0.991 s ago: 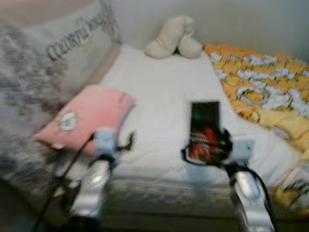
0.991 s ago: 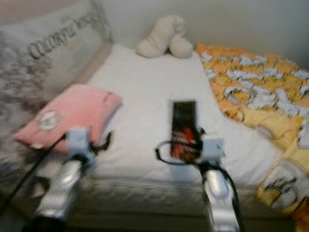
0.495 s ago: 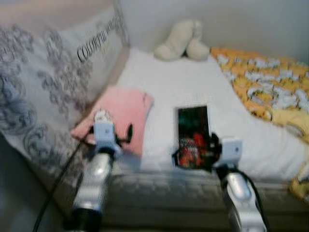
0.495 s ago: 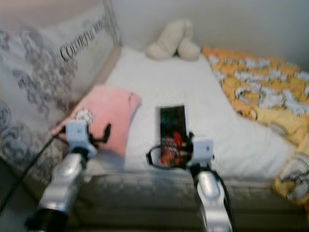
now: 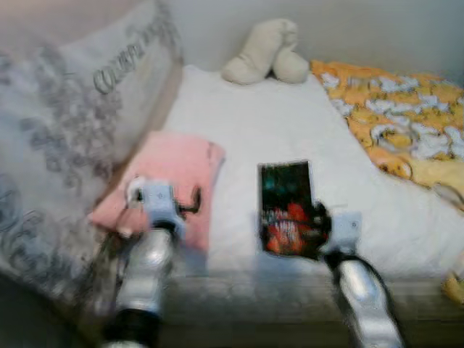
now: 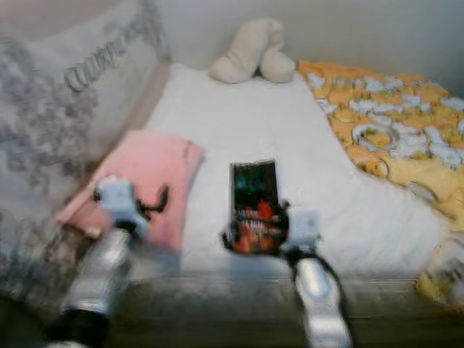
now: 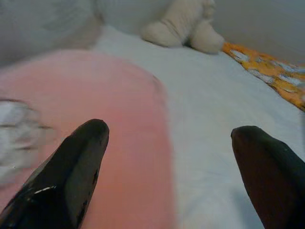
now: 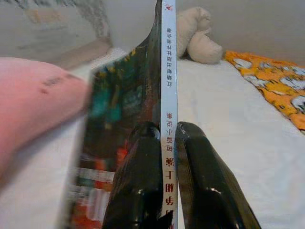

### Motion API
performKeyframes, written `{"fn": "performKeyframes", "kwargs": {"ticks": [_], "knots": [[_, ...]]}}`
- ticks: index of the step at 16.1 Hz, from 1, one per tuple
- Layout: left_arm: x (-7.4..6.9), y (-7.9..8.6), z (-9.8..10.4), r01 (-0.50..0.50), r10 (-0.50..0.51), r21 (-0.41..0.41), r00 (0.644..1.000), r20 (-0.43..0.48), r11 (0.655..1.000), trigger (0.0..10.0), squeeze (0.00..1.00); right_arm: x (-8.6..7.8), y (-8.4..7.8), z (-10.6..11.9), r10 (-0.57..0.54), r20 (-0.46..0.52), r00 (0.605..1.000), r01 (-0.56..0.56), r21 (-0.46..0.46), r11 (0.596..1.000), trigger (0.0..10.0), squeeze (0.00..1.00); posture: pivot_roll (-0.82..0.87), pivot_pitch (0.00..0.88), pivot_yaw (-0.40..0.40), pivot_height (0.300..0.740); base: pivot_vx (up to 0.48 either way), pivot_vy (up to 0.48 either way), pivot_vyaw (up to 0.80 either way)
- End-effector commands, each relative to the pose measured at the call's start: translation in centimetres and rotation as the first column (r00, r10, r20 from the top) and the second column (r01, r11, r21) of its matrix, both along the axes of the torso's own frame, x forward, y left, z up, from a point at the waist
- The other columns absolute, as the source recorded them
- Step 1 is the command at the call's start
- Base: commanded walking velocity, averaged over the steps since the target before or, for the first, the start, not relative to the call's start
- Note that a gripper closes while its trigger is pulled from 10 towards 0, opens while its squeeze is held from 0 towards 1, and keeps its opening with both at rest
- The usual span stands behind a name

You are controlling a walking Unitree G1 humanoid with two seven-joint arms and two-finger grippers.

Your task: Clean up the room

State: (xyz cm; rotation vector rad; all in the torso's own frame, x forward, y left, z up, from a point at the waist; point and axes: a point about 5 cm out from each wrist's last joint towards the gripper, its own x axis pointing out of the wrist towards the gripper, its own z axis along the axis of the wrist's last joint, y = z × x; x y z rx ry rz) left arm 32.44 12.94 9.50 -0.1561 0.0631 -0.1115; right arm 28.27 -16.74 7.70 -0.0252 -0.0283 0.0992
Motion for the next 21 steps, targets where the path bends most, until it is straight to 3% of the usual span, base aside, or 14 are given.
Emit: {"fn": "performKeyframes", "kwargs": {"ticks": [1, 3, 5, 8, 9, 10, 12, 13, 14, 16, 17, 19, 21], "knots": [[0.4, 1.2, 0.5, -0.027, 0.026, 0.022, 1.0, 0.017, 0.999, 10.0, 0.0, 0.9, 0.0, 1.6, -0.006, 0.071, 0.997, 0.005, 0.019, 1.0, 0.0, 0.0, 0.08, 0.0, -0.016, 0.74, 0.48, 0.0, 0.0], [0.4, 1.4, 0.7, -0.033, 0.033, 0.023, 0.999, 0.027, 0.999, 10.0, 0.0, 1.6, -0.3, 2.6, -0.018, 0.106, 0.994, 0.015, 0.029, 0.999, 0.0, 0.0, 0.09, 0.0, -0.012, 0.74, 0.48, 0.0, 0.0], [0.4, 1.5, 0.4, -0.037, 0.037, 0.015, 0.999, 0.011, 0.999, 10.0, 0.0, 2.4, 0.8, 4.2, 0.052, 0.156, 0.986, -0.061, 0.049, 0.997, 0.0, 0.0, 0.09, 0.0, -0.01, 0.74, 0.461, 0.0, 0.0], [0.3, 2.0, 0.4, -0.059, 0.058, 0.046, 0.998, 0.012, 0.997, 10.0, 0.0, 5.5, 3.5, 7.3, 0.133, 0.196, 0.972, -0.174, 0.212, 0.962, 0.0, 0.0, 0.11, 0.0, -0.008, 0.74, 0.459, 0.0, 0.0], [0.4, 2.6, 1.0, -0.07, 0.068, 0.074, 0.997, 0.035, 0.995, 10.0, 0.0, 7.0, 3.6, 6.9, 0.119, 0.116, 0.986, -0.158, 0.416, 0.896, 0.0, 0.0, 0.13, 0.0, -0.008, 0.74, 0.0, 0.0, 0.0], [0.4, 3.1, 1.5, -0.076, 0.072, 0.08, 0.996, 0.054, 0.994, 10.0, 0.0, 7.2, 3.0, 5.7, 0.108, 0.06, 0.992, -0.123, 0.512, 0.85, 0.0, 0.0, 0.16, 0.0, -0.009, 0.74, 0.0, 0.0, 0.0], [0.4, 4.8, 3.0, -0.096, 0.084, 0.124, 0.991, 0.102, 0.988, 10.0, 0.0, 6.4, 2.6, 0.5, 0.17, -0.145, 0.975, -0.009, 0.735, 0.678, 0.0, 0.0, 0.23, 0.075, 0.0, 0.74, 0.0, 0.0, 0.0], [0.1, 5.8, 4.0, -0.107, 0.088, 0.151, 0.988, 0.124, 0.983, 10.0, 0.0, 5.4, 3.4, -1.9, 0.208, -0.233, 0.95, 0.031, 0.733, 0.679, 0.0, 0.0, 0.27, 0.134, 0.009, 0.74, 0.0, 0.0, 0.0], [-0.2, 7.1, 4.9, -0.119, 0.093, 0.186, 0.985, 0.143, 0.975, 10.0, 0.0, 4.5, 5.8, -3.6, 0.273, -0.318, 0.908, -0.001, 0.651, 0.759, 0.0, 0.0, 0.31, 0.149, 0.014, 0.74, 0.0, 0.0, 0.0], [-0.7, 7.9, 5.6, -0.125, 0.09, 0.211, 0.982, 0.167, 0.97, 10.0, 0.0, 6.2, 10.4, 0.8, 0.419, -0.146, 0.896, -0.276, 0.555, 0.785, 0.0, 0.0, 0.32, 0.159, 0.019, 0.74, 0.0, 0.0, 0.0], [-0.8, 7.8, 5.7, -0.125, 0.09, 0.21, 0.982, 0.169, 0.97, 10.0, 0.0, 6.5, 11.2, 2.0, 0.448, -0.105, 0.888, -0.336, 0.515, 0.788, 0.0, 0.0, 0.32, 0.158, 0.019, 0.74, 0.0, 0.0, 0.0], [-1.3, 6.5, 5.3, -0.092, 0.061, 0.192, 0.985, 0.163, 0.977, 10.0, 0.0, 7.7, 13.5, 7.0, 0.519, 0.076, 0.851, -0.491, 0.464, 0.737, 0.0, 0.0, 0.31, 0.13, -0.006, 0.74, 0.0, 0.0, 0.0], [-1.6, 5.7, 5.1, -0.078, 0.05, 0.18, 0.987, 0.156, 0.981, 10.0, 0.0, 8.1, 14.3, 9.3, 0.549, 0.156, 0.821, -0.555, 0.448, 0.701, 0.0, 0.0, 0.3, 0.106, -0.022, 0.74, 0.0, 0.0, 0.0]]}}
